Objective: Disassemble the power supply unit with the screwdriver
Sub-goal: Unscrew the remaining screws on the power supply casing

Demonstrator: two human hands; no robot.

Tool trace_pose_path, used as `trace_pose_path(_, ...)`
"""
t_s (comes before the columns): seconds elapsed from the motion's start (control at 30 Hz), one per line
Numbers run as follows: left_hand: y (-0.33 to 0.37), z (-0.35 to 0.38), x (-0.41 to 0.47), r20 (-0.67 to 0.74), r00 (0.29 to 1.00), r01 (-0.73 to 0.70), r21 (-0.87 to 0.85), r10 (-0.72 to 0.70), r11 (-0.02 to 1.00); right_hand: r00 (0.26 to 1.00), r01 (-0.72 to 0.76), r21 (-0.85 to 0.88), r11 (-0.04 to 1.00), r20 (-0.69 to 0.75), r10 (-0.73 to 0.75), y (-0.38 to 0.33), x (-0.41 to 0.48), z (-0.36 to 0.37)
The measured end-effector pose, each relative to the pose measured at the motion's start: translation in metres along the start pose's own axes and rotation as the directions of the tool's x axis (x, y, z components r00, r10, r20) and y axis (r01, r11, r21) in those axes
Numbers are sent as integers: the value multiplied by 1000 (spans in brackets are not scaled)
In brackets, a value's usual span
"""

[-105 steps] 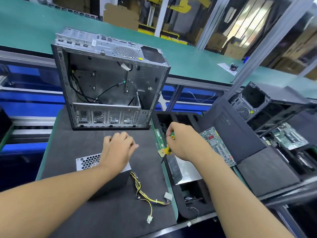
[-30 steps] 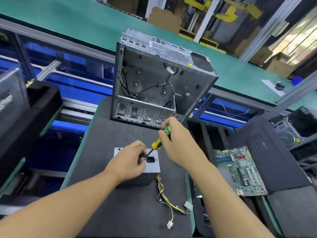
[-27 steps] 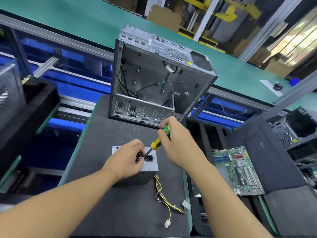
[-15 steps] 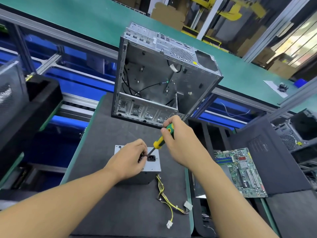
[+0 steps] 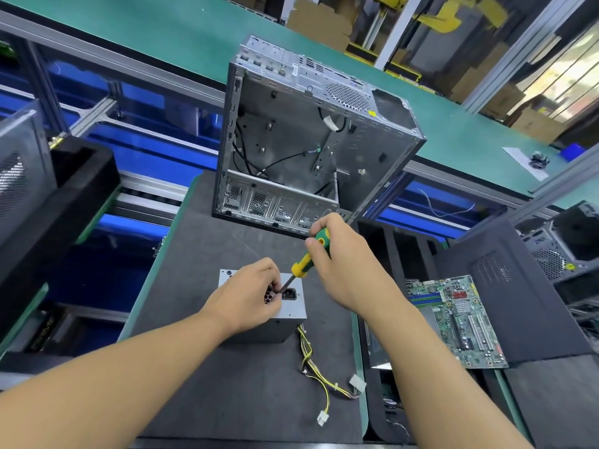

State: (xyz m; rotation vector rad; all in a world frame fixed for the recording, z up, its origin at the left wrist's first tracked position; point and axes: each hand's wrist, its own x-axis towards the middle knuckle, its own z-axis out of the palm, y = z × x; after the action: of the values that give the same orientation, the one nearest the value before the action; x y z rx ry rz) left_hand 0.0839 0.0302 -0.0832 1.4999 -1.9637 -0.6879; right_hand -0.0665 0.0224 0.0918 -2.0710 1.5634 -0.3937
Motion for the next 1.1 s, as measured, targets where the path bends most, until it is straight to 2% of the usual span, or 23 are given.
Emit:
trace_pose_path(0.37,3,-1,1,-30,999,29,-12,-29,1000,1000,-14,-54,998,21,15,-3,0,-2)
trace_pose_path(0.5,4,-2,0,-28,999,29,-29,-29,999,998,11,-207,978,55,1,-9,-1,-2)
trace_pose_path(0.67,4,-3,-1,-20,999,25,-30,-25,999,1000,9,-413,911,25,2,-15,2,-3)
trace_pose_path(0.83,3,-3,-1,-11,1000,14,-49,-15,999,989,116,-296,948,128,-81,-14,2,-5)
trace_pose_path(1.1,3,-1,0,-10,1000,15,-13,-16,1000,949,232,-246,941,269,-164,-14,0,-14)
